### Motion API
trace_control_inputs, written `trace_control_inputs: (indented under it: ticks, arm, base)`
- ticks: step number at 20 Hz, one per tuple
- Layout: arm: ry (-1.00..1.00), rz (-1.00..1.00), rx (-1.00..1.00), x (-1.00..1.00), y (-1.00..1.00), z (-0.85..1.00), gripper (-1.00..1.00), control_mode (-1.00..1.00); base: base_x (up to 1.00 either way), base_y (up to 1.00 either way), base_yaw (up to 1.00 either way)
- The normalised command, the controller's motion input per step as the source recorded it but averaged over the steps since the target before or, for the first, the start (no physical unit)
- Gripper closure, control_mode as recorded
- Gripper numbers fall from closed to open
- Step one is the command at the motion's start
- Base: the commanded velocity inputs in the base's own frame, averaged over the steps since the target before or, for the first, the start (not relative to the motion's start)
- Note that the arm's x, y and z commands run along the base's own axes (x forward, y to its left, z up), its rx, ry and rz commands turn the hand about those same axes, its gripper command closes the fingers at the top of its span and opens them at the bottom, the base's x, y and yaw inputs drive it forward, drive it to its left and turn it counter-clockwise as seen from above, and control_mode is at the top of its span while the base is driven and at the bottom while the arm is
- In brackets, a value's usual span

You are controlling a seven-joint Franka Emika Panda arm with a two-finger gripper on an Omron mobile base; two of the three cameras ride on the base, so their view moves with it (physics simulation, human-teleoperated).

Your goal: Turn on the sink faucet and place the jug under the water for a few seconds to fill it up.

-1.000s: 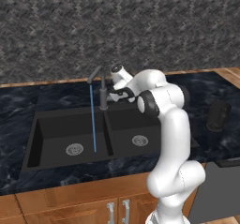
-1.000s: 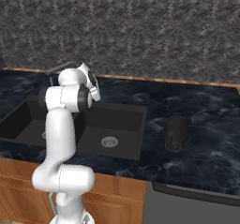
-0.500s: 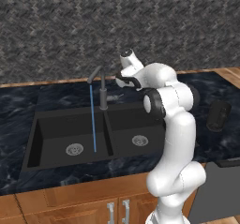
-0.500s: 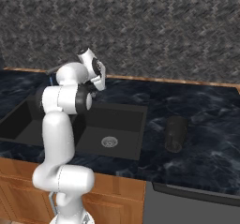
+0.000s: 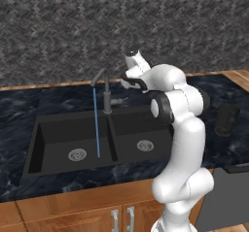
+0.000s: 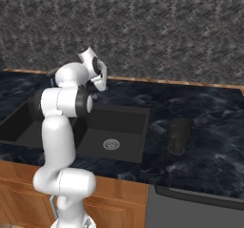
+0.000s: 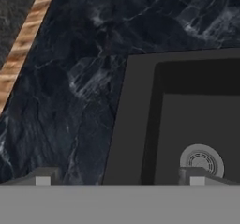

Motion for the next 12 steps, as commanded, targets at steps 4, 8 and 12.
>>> trace_control_inputs:
  ticks: [4,8,12]
  arm:
    - [-0.04,0.05,0.01,-0.82,-0.08,0.56,-1.00,-1.00]
    - [-0.02,0.14,0.02,-1.00,-0.15,0.74,-1.00,-1.00]
    - [0.00,0.17,0.02,-1.00,-0.18,0.72,-1.00,-1.00]
  base:
    - [0.00,0.00,0.00]
    - [0.00,0.00,0.00]
    - [0.00,0.00,0.00]
